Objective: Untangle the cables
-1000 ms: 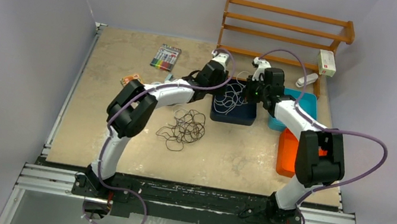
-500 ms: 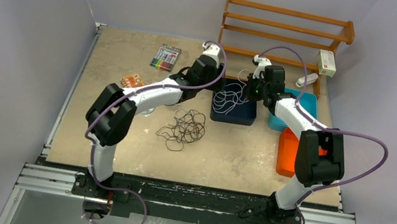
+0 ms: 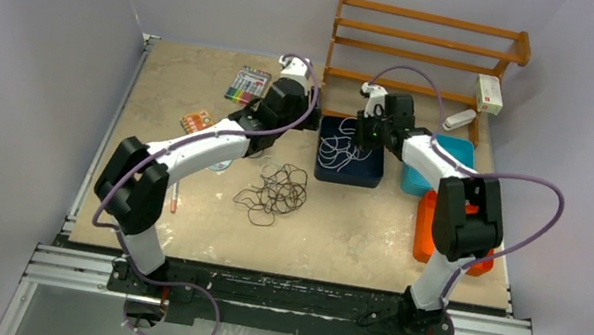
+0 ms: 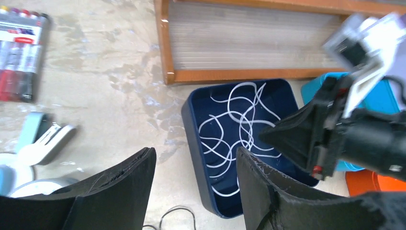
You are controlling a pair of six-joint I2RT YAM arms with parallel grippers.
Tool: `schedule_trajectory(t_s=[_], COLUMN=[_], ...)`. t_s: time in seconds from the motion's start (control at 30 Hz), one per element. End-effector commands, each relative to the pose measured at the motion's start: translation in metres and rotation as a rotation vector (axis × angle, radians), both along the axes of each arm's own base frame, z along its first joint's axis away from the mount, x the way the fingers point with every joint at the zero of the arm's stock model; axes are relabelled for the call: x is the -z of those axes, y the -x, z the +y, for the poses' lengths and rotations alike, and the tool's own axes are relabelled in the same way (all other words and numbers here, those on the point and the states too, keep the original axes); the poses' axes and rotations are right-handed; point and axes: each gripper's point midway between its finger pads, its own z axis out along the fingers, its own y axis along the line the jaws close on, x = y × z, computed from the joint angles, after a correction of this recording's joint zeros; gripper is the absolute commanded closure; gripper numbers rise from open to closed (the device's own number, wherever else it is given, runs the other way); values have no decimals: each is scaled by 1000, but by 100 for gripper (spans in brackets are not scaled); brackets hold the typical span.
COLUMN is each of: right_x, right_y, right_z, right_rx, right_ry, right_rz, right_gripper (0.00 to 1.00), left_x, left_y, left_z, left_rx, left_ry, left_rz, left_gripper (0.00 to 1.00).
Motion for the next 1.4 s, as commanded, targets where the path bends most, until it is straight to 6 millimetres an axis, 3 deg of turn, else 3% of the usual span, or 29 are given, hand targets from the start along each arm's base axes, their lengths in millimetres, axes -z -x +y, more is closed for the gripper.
schedule_trajectory(t_s=[0.0, 0.17, 0.47, 0.53, 0.63, 0.97, 1.23, 1.37], right_x=[9, 4, -80, -93, -101, -87, -49, -39], right_y=[5, 5, 0, 0, 2, -8, -24, -29], right_z=[13, 14, 11, 7, 2, 0, -49, -60], right_rx=[-58, -51, -16, 6, 26, 83, 331, 372], right_ry=[27, 29, -18, -10, -3, -7, 165, 197], right_rz=[43, 28, -167, -193, -202, -187, -133, -114], right_gripper=[88, 78, 55, 45, 42, 56, 53, 53], left_x=[-42, -40, -23, -20, -15, 8, 17, 18], left_y=[0, 5, 14, 17, 20, 32, 41, 43], left_z=[29, 42, 59, 63, 68, 75, 80, 81], left_rx=[-82, -107, -149, -155, -165, -173, -170, -169], left_ry=[24, 7, -6, -9, -15, -24, -32, -44], left_rz=[-91, -86, -51, -44, -35, 16, 40, 43], left_gripper=[38, 38, 38, 38, 38, 38, 38, 38])
